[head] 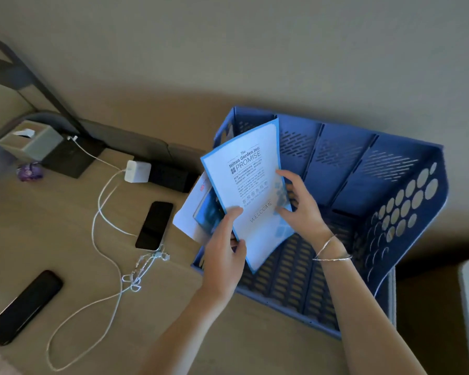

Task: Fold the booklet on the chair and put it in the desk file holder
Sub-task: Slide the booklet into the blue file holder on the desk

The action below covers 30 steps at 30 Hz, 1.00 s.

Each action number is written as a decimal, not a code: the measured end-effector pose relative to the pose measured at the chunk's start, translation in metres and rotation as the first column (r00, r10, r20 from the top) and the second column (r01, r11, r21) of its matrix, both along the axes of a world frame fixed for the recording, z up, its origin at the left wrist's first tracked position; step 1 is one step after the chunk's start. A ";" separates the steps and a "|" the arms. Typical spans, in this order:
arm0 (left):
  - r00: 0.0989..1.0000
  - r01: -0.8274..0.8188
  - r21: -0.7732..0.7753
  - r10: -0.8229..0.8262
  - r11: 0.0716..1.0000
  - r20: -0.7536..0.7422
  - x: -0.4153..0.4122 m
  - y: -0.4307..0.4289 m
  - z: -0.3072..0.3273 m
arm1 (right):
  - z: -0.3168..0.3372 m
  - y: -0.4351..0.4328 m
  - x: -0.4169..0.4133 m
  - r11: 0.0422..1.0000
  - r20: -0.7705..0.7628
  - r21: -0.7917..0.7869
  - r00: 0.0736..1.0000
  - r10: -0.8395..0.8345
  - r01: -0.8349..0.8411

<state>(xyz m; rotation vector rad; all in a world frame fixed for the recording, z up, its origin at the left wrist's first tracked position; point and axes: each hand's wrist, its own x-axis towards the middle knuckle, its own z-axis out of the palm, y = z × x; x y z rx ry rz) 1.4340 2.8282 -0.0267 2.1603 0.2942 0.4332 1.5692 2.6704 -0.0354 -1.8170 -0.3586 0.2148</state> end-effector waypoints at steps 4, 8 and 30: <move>0.999 -0.025 -0.006 0.025 1.000 -0.029 -0.003 -0.003 -0.011 | -0.013 0.006 0.005 0.992 0.010 -0.066 0.994 0.105 -0.104; 0.997 -0.062 0.051 0.064 0.997 -0.040 -0.003 -0.005 -0.015 | -0.018 0.011 0.007 0.986 0.027 -0.027 0.986 0.166 -0.166; 0.994 -0.109 0.033 0.109 0.993 0.007 -0.006 0.002 -0.025 | -0.032 0.032 0.014 0.986 0.046 0.052 0.987 0.155 -0.158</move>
